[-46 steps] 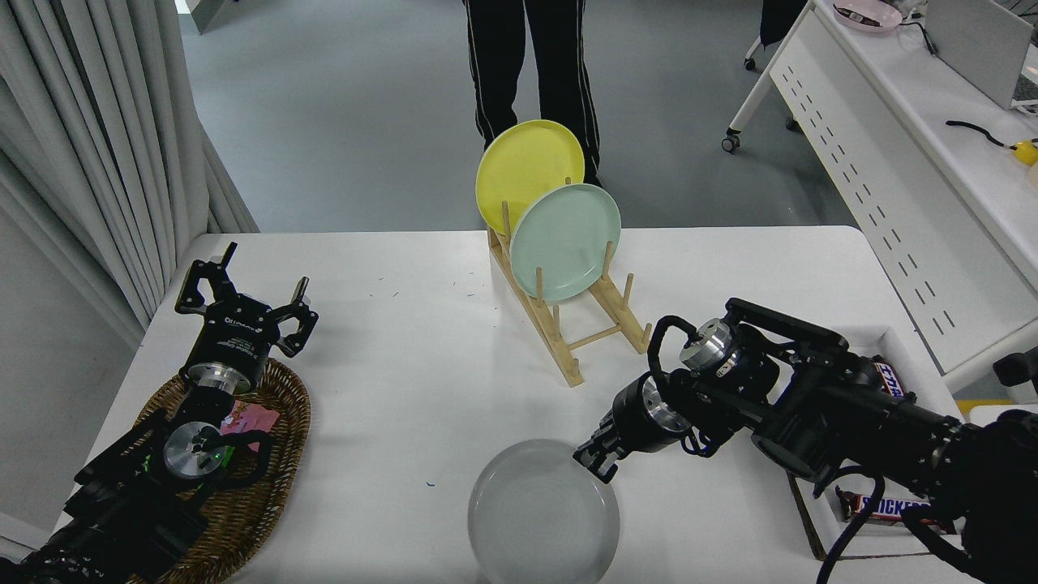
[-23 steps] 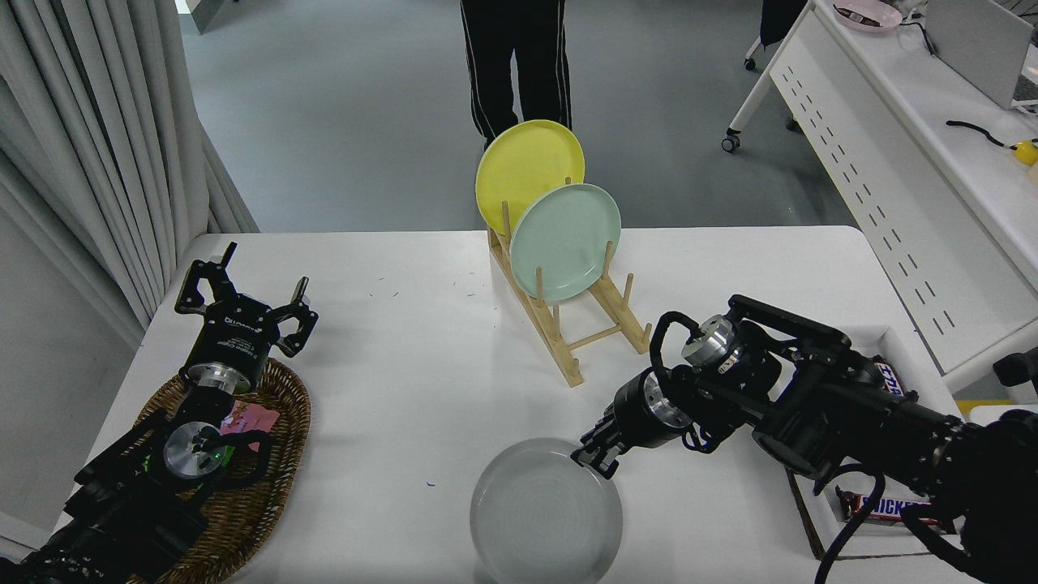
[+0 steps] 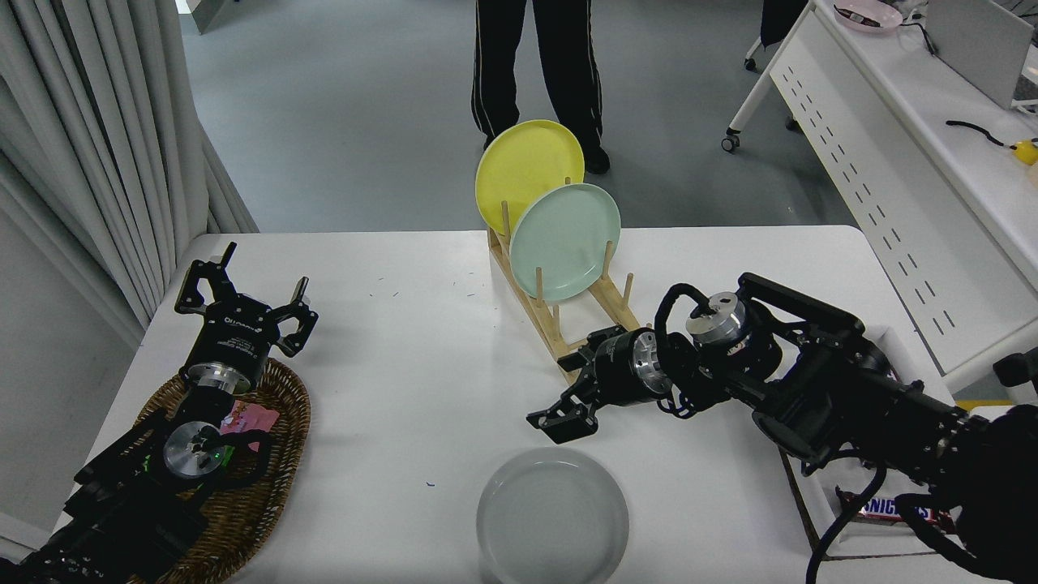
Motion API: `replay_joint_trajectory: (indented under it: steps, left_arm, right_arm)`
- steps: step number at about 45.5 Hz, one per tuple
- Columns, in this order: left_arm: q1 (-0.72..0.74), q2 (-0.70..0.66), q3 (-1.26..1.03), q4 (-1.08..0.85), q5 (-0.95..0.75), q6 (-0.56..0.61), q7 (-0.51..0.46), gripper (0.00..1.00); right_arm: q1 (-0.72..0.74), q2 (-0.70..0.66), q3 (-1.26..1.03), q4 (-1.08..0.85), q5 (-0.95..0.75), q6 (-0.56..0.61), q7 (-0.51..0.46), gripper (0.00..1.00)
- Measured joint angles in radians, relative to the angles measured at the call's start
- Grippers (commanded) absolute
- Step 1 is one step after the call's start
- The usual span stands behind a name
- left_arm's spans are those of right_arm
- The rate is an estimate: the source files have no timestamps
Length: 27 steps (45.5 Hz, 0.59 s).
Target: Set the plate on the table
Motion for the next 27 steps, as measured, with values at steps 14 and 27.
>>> replay_joint_trajectory:
  steps: [14,27]
  left_arm:
    - [0.000,0.000,0.000,0.000,0.000,0.000,0.000,1.00]
    - [0.000,0.000,0.000,0.000,0.000,0.000,0.000,1.00]
  right_arm:
    - [-0.004,0.003,0.140,0.029,-0.064,0.264,0.078,1.00]
    - [0.006,-0.004,0.277,0.044,-0.202,0.311,0.303,1.00]
